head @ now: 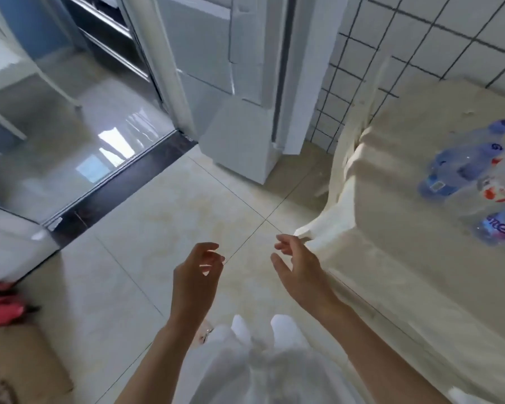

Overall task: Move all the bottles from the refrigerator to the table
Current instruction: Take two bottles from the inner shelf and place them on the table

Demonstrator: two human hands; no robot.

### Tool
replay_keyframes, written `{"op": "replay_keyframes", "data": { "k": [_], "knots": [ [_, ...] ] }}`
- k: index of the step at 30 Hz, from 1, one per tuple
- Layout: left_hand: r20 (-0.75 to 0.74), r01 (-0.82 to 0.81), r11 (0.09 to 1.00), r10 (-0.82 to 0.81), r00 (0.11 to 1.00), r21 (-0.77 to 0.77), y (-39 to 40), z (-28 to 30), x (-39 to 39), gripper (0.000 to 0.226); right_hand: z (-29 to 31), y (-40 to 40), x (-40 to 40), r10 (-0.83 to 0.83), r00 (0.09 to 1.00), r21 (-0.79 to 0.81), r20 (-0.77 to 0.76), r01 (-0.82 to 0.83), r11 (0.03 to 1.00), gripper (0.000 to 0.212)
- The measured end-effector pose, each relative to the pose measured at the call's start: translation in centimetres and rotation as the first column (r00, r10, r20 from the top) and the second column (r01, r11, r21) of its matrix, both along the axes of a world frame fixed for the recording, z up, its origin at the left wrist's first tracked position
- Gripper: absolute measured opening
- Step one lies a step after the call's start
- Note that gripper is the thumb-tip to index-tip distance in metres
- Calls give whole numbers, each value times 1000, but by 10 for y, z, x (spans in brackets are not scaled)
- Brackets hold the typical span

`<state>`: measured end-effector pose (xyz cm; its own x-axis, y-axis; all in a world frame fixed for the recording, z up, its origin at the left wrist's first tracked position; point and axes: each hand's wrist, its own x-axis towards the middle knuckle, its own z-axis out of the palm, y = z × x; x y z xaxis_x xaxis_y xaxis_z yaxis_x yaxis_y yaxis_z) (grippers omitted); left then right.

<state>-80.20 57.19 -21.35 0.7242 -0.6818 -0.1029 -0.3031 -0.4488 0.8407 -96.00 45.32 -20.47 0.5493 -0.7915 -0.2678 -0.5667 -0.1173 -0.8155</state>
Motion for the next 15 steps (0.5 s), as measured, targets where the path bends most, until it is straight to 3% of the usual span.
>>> {"op": "replay_keyframes", "data": {
  "k": [8,15],
  "knots": [
    [-13,-191,981,191,981,35,94,-2,146,21,-1,63,171,165,986,100,8,-165,981,35],
    [-95,-192,972,206,974,139,104,-10,236,14,7,68,265,243,970,82,1,-242,967,36]
  ]
}}
